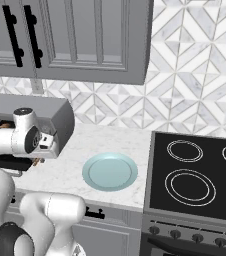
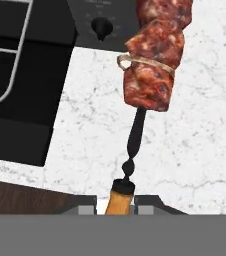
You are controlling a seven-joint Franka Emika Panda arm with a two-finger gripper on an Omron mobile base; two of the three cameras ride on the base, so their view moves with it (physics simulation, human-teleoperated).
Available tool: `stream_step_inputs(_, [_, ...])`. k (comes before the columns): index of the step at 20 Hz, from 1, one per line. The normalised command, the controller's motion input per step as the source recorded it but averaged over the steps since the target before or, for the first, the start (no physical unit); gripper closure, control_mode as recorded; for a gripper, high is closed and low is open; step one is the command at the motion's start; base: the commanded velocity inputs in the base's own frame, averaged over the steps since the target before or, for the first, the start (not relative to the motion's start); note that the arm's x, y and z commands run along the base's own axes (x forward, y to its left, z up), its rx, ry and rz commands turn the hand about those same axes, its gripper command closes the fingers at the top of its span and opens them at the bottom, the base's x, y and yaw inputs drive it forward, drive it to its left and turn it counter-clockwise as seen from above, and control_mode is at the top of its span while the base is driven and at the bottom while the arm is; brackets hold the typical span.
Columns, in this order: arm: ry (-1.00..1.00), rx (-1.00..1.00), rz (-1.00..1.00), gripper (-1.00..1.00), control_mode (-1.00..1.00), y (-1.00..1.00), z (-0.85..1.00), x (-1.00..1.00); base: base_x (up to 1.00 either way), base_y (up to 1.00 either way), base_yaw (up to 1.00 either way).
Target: Pick up the kebab skewer and baguette bread, and place them inside the toaster oven. Close the toaster oven door and start by setting the timer.
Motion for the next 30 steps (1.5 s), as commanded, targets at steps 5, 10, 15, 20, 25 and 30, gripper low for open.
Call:
stream_step_inputs(5, [0.17,0.0,0.0,1.0,-1.0,0.96,0.02,-0.11,0.0,0.0,0.0])
stream_step_inputs(10, [0.17,0.0,0.02,1.0,-1.0,0.86,0.02,0.05,0.0,0.0,0.0])
stream_step_inputs(15, [0.02,0.0,0.06,1.0,-1.0,0.34,0.24,0.05,0.0,0.0,0.0])
stream_step_inputs(20, [-0.04,0.0,0.04,1.0,-1.0,0.11,0.32,-0.17,0.0,0.0,0.0])
stream_step_inputs(25, [-0.09,0.0,0.02,1.0,-1.0,0.04,0.22,-0.69,0.0,0.0,0.0])
stream_step_inputs(30, [-0.06,0.0,0.0,1.0,-1.0,0.17,0.18,-0.62,0.0,0.0,0.0])
